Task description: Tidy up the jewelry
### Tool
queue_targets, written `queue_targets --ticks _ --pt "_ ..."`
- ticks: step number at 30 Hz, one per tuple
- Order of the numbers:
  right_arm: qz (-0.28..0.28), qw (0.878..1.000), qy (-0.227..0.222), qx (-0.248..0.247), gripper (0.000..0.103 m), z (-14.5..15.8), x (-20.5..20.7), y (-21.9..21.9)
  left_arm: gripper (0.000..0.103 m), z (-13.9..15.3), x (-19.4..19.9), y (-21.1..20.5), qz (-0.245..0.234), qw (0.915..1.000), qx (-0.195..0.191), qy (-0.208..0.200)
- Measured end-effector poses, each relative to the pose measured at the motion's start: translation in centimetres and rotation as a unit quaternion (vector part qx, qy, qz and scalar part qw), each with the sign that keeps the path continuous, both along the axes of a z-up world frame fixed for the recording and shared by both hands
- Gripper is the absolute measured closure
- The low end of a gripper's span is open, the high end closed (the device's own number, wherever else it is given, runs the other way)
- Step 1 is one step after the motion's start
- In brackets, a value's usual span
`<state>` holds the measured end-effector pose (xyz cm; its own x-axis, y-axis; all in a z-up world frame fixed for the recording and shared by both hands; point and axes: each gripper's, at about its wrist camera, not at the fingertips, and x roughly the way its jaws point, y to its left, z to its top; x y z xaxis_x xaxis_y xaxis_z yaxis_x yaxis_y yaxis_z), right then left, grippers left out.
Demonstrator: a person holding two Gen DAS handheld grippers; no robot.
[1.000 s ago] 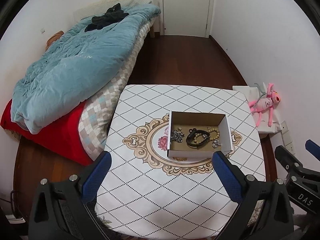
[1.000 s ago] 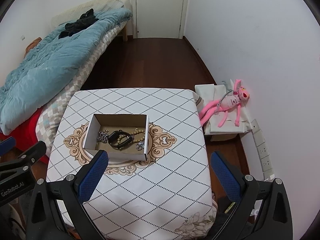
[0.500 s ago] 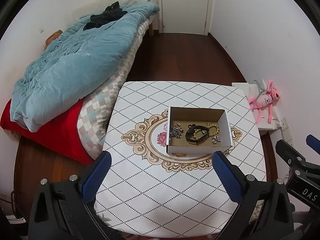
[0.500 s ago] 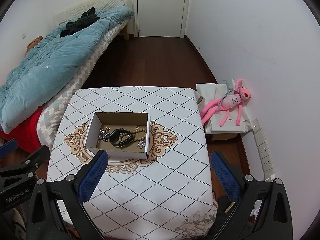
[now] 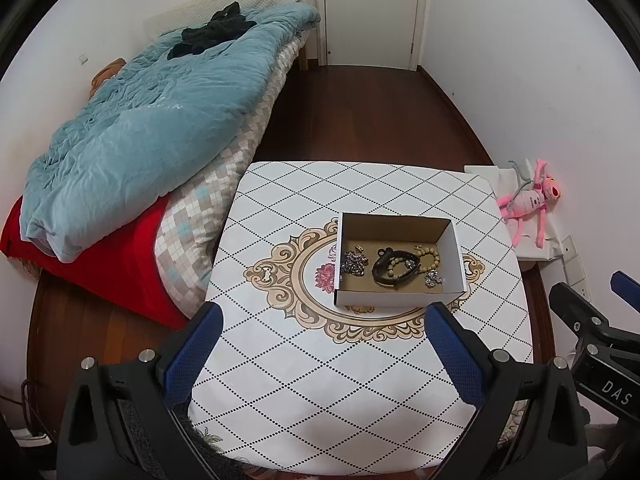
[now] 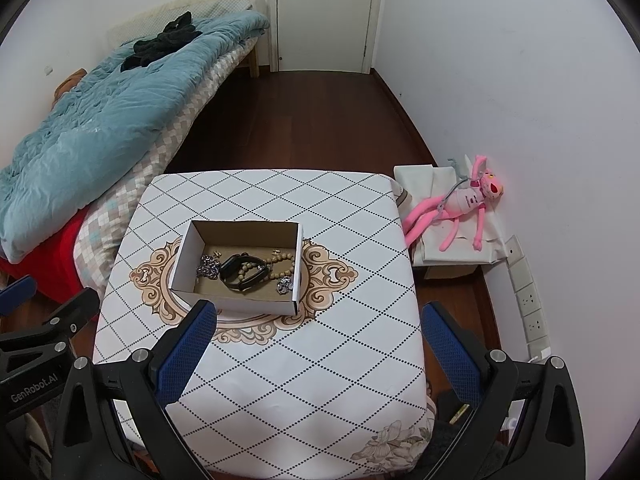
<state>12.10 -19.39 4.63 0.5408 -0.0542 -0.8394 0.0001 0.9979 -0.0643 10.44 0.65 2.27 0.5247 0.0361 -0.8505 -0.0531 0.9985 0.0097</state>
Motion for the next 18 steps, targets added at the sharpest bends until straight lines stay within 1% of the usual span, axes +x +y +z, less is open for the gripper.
queue_targets --ticks 18 --pt "0.002 1.000 0.002 0.000 0.000 -0.10 0.15 -0.29 0.000 -0.14 0.05 0.03 0.001 1.0000 0.000 0.003"
